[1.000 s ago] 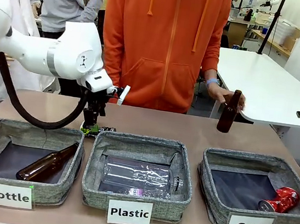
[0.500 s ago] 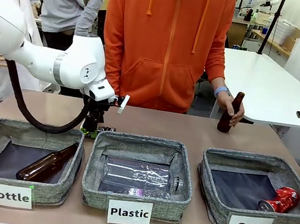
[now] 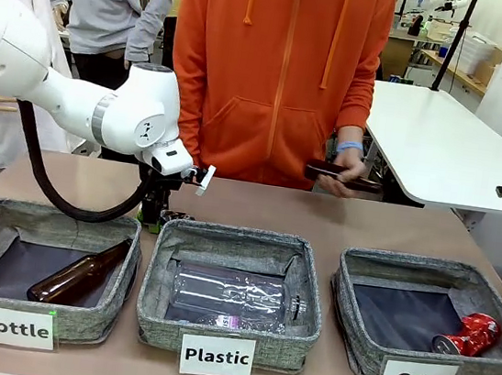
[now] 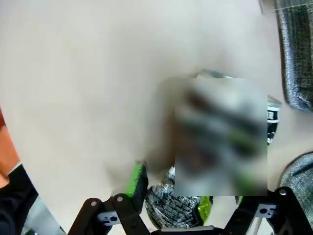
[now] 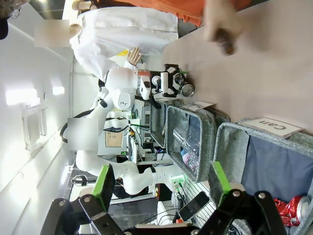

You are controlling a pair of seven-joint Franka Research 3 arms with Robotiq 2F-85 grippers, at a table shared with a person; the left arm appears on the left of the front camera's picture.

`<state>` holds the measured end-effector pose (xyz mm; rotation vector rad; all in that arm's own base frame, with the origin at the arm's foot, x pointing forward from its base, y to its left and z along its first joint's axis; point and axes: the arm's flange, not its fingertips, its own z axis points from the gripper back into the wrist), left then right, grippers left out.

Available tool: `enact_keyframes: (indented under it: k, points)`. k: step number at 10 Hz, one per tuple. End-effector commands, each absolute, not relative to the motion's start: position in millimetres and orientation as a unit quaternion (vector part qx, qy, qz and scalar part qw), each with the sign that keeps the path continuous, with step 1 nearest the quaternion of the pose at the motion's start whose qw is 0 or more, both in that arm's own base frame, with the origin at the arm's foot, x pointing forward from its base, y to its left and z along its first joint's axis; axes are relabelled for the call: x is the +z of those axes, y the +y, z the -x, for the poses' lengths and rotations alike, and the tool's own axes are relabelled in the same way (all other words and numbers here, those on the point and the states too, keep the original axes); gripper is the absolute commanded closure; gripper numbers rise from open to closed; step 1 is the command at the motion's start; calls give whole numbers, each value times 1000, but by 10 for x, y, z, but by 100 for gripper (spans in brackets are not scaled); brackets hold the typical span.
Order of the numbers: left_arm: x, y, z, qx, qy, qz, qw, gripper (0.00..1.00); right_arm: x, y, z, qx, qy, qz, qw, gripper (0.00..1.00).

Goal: Sort the can waste into the basket.
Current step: Pick up the can waste from the table and place it in the right Fabric basket.

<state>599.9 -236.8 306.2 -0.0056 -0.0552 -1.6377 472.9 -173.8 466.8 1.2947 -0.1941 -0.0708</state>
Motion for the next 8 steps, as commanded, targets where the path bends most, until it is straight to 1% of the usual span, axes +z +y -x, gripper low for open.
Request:
enact_keyframes:
  k: [1,2,3,7,8]
  points:
    - [3101,-2371,-6018,-725,-29,-4,689,100,4689,-1747,-4727,-23,-91,-601,794,0]
    - [3094,-2378,-6026,-725,-29,-2,688,64,4689,-1747,-4727,-23,-91,-601,794,0]
    - [3087,-2378,-6031,-725,-29,-4,688,100,4689,-1747,-4727,-23,-91,-601,794,0]
    - [3198,-2303,-6040,-719,-44,-7,694,100,4689,-1747,-4727,-23,-91,-601,794,0]
    - [3458,-2135,-6005,-717,-68,11,694,100,4689,-1747,-4727,-23,-91,-601,794,0]
